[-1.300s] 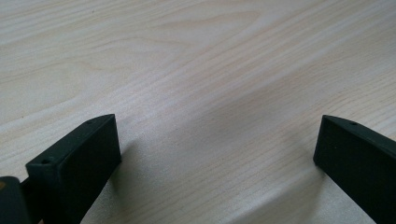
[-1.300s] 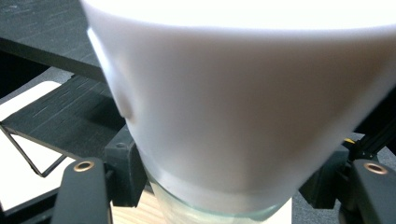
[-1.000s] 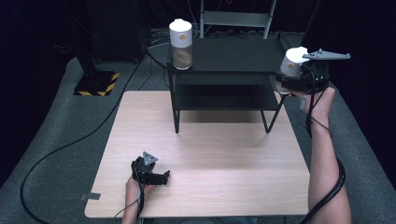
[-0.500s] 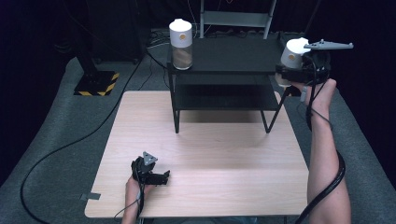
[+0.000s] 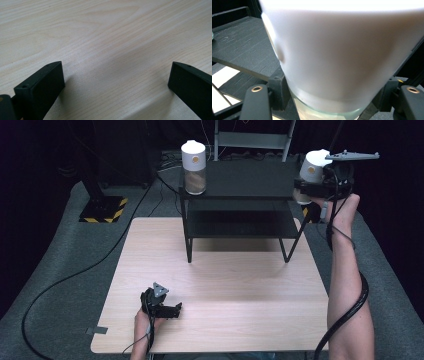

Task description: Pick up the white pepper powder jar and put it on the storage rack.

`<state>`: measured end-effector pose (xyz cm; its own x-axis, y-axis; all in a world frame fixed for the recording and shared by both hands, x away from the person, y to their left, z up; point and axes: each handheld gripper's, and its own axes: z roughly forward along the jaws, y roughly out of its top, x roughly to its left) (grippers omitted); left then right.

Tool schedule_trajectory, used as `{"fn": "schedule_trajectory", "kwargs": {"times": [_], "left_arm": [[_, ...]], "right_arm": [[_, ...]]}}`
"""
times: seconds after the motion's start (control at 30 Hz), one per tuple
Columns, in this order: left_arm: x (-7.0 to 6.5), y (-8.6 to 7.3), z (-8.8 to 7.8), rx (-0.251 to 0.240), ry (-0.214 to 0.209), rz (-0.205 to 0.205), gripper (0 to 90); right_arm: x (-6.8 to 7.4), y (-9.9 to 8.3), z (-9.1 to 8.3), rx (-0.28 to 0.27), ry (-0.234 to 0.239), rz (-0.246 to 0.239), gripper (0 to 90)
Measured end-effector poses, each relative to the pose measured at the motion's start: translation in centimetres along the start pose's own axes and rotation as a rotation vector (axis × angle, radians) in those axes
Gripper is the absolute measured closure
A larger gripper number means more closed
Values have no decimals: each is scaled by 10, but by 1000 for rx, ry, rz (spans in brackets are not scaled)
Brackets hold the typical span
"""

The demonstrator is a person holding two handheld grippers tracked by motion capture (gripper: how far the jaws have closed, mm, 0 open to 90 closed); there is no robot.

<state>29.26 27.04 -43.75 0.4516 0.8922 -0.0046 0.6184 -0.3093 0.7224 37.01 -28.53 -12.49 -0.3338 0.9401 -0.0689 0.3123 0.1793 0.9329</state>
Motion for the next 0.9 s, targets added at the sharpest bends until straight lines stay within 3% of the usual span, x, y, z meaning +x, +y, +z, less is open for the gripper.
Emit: {"fn": "schedule_trajectory", "kwargs": {"times": [0.4,0.9], "left_arm": [[0,0,0,0,0,0,0],[0,0,0,1,0,0,1]], "right_arm": [[0,19,15,33,-3,0,297],[1,26,34,48,8,16,297]]}}
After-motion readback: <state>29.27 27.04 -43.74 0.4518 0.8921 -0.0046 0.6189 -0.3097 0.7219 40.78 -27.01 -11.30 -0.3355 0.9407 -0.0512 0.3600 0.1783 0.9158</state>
